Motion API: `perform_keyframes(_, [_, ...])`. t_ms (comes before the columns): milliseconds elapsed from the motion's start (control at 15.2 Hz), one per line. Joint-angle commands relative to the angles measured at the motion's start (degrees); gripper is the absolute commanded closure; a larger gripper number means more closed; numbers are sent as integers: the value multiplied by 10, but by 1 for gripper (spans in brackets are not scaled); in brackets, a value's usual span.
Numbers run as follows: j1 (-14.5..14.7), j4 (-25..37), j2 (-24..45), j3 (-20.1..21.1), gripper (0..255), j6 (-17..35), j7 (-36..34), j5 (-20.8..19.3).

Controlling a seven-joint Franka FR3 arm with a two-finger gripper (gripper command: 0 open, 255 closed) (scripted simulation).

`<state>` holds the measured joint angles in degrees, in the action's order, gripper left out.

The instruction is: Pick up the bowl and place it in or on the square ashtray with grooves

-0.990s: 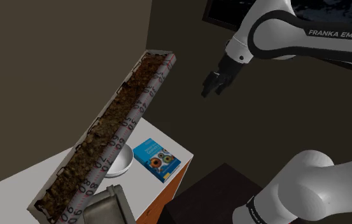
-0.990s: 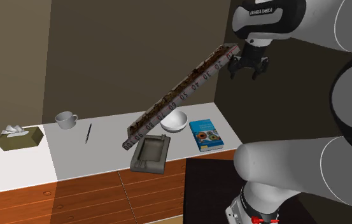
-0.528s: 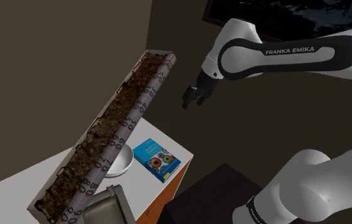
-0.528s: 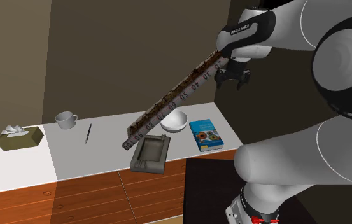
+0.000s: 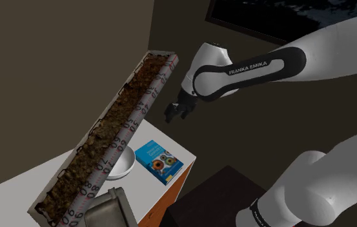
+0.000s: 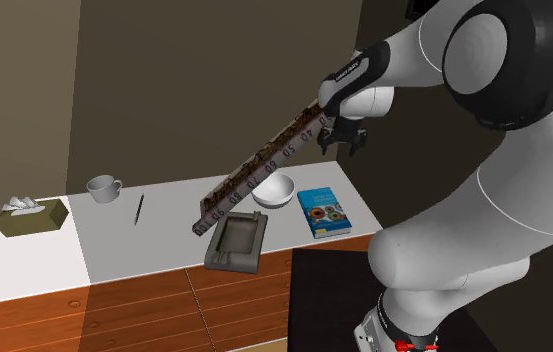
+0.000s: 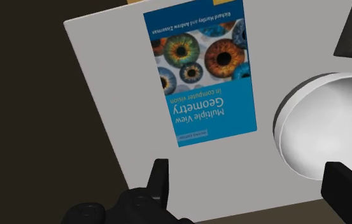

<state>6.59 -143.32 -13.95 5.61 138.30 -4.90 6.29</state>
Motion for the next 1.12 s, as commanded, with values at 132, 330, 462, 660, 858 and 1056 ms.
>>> perform_keyframes(132, [12, 21, 87, 16, 0, 64, -15, 4])
perform_keyframes(330, [19, 44, 152, 25, 0, 104, -26, 2])
perform_keyframes(462, [25, 64, 197, 30, 0, 128, -35, -2])
perform_keyframes(660, [36, 98, 263, 35, 0, 158, -48, -10])
perform_keyframes(858, [49, 137, 329, 35, 0, 182, -62, -19])
perform_keyframes(1056, [64, 183, 395, 34, 0, 201, -73, -27])
